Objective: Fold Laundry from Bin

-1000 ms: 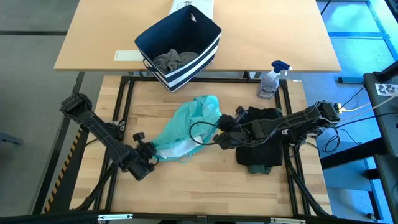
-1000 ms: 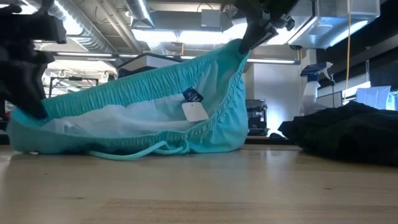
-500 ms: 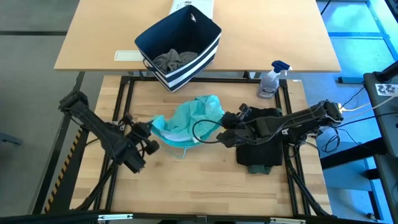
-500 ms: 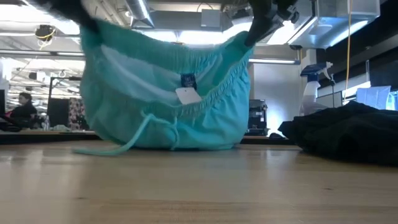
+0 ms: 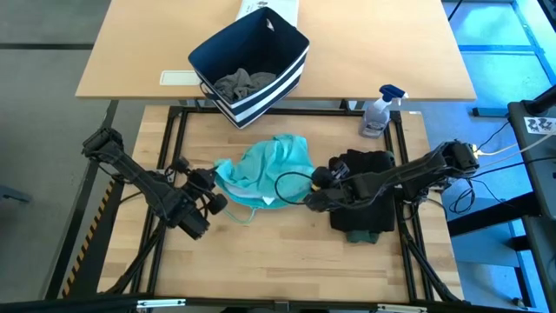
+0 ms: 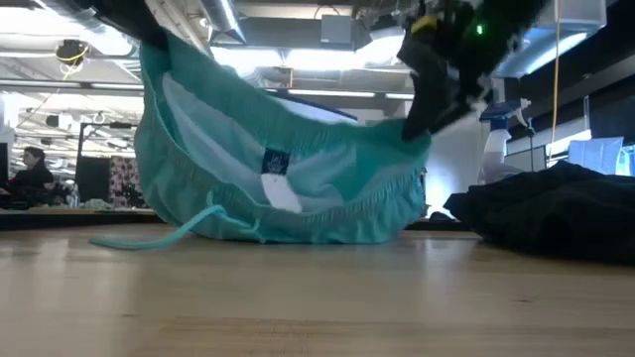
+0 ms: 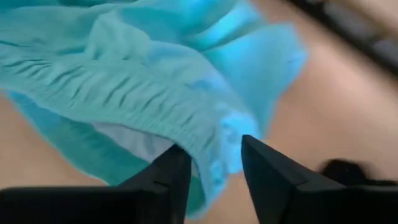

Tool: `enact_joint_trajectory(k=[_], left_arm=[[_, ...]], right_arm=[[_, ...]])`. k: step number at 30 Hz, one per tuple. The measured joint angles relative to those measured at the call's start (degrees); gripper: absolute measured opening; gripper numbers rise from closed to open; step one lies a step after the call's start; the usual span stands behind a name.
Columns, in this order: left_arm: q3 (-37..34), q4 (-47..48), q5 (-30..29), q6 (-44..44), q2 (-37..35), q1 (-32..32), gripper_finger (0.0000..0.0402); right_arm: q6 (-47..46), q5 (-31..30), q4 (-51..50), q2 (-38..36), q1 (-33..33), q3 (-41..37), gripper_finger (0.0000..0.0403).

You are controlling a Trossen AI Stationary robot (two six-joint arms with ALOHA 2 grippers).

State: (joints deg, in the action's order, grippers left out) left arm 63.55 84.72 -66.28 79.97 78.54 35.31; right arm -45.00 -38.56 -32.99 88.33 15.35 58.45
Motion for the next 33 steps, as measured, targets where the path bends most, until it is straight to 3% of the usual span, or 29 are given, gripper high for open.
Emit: enact_joint_trajectory(k=[4, 7, 21, 33], left_arm=[[-0.02, -2.23, 0.01, -2.19, 0.0, -0.04, 0.0], [-0.02, -2.54, 0.16, -2.28, 0.0, -0.04, 0.0], [-0.02, -3.01, 1.38, -2.21, 0.0, -0.7, 0.0], [-0.06, -3.49, 2.58, -2.57, 0.0, -2.47, 0.0]], right_arm=[[-2.09, 4.16, 13.81, 0.0, 0.0, -7.52, 0.0165], [-4.82, 5.73, 18.67, 0.01, 0.0, -11.29, 0.0175], [-13.45, 8.6, 19.43, 0.05, 3.98, -14.99, 0.0179], [-17.63, 8.4, 21.61, 9.26, 5.4, -15.01, 0.0179]])
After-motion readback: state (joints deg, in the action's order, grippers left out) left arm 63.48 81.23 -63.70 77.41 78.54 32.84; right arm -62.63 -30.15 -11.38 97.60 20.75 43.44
